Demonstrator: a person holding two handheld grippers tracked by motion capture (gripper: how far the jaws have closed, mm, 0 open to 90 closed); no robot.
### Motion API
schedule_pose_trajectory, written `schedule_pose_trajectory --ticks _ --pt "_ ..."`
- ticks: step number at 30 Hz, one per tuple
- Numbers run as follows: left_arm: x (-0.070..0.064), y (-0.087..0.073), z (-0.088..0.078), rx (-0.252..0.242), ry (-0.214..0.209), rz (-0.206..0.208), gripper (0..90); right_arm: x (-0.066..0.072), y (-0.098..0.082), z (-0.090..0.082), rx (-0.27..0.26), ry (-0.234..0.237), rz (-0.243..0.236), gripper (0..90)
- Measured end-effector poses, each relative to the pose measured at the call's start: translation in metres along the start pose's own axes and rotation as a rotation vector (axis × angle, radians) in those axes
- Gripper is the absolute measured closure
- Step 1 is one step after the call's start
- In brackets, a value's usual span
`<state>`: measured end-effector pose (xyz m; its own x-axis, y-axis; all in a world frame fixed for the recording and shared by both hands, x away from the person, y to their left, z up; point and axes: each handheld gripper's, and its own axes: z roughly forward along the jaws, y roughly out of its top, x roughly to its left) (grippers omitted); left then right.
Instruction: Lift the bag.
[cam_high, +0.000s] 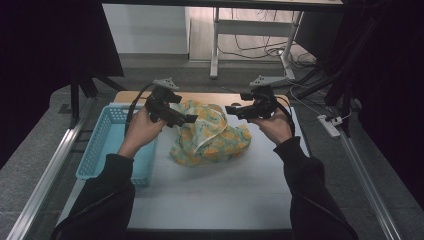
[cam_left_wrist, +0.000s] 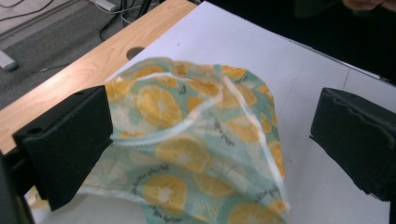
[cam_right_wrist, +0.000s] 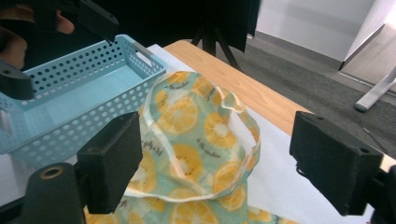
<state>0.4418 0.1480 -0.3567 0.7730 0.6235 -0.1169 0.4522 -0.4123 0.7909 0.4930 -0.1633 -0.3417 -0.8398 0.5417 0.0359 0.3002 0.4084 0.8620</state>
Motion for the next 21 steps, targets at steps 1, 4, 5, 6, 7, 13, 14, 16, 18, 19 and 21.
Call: schedule_pose_trajectory --ticks 1,4,5,6,7,13,14,16,18,19,21 --pt "0.000 -0.003 0.000 -0.002 -0.002 -0.003 0.0 0.001 -0.002 -0.001 -0.001 0.000 0.002 14.9" --pt "-0.002 -0.013 -0.001 -0.010 -0.007 -0.012 0.0 0.005 -0.008 -0.003 -0.006 0.003 0.005 11.8" --pt "-0.003 -0.017 -0.002 -0.013 -0.006 -0.014 0.0 0.006 -0.010 -0.004 -0.006 0.005 0.007 10.9" --pt "-0.005 -0.021 -0.002 -0.014 -0.004 -0.014 0.0 0.007 -0.013 -0.004 -0.003 0.001 0.005 10.1" --pt "-0.006 -0.025 -0.003 -0.015 -0.002 -0.012 0.0 0.008 -0.016 -0.004 0.004 -0.005 0.002 8.2" --pt "-0.014 -0.051 -0.004 -0.019 -0.002 -0.038 0.0 0.015 -0.038 -0.002 0.041 0.008 0.001 6.3" --pt "-0.015 -0.056 -0.004 -0.017 0.001 -0.042 0.0 0.017 -0.041 -0.002 0.043 0.014 0.002 6.1" --pt "-0.017 -0.065 -0.006 -0.018 0.006 -0.056 0.0 0.020 -0.048 -0.003 0.042 0.022 -0.003 5.0" --pt "-0.020 -0.073 -0.008 -0.025 0.010 -0.066 0.0 0.023 -0.054 -0.005 0.048 0.021 -0.019 4.3" --pt "-0.021 -0.077 -0.009 -0.025 0.010 -0.071 0.0 0.025 -0.058 -0.006 0.050 0.018 -0.026 4.2" --pt "-0.023 -0.085 -0.011 -0.030 0.011 -0.079 0.0 0.028 -0.065 -0.008 0.056 0.023 -0.033 4.2"
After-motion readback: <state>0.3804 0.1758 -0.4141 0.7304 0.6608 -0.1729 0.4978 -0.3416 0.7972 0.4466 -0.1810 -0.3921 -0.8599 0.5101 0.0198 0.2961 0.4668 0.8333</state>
